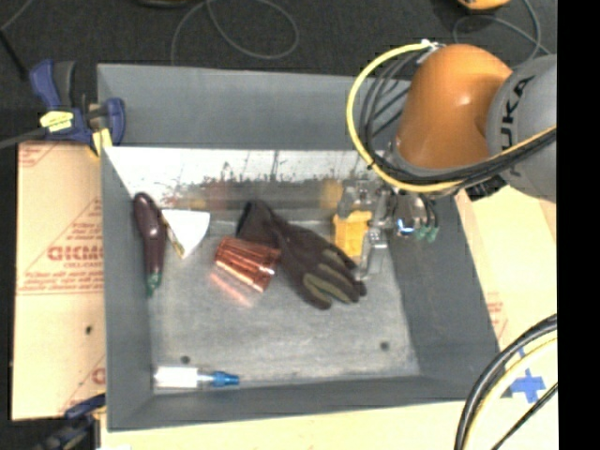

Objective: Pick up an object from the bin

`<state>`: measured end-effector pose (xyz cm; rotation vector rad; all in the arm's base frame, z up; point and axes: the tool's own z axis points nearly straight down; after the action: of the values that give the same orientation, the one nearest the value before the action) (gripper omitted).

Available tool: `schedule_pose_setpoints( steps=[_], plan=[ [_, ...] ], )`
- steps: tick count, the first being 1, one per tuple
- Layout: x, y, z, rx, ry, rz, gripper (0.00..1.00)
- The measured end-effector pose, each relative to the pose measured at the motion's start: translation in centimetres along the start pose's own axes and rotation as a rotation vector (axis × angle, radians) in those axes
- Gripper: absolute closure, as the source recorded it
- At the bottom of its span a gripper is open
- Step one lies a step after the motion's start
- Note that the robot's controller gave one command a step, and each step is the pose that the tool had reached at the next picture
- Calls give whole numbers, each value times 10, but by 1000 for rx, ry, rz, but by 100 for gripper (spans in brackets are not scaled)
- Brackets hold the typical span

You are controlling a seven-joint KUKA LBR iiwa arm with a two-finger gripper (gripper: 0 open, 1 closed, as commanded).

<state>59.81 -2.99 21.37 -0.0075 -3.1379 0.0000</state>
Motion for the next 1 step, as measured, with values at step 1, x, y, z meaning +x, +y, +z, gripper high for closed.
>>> schedule_pose_setpoints(
  steps=[1],
  plan=[
    [-1,0,-5,0,-8,0,0]
  ],
)
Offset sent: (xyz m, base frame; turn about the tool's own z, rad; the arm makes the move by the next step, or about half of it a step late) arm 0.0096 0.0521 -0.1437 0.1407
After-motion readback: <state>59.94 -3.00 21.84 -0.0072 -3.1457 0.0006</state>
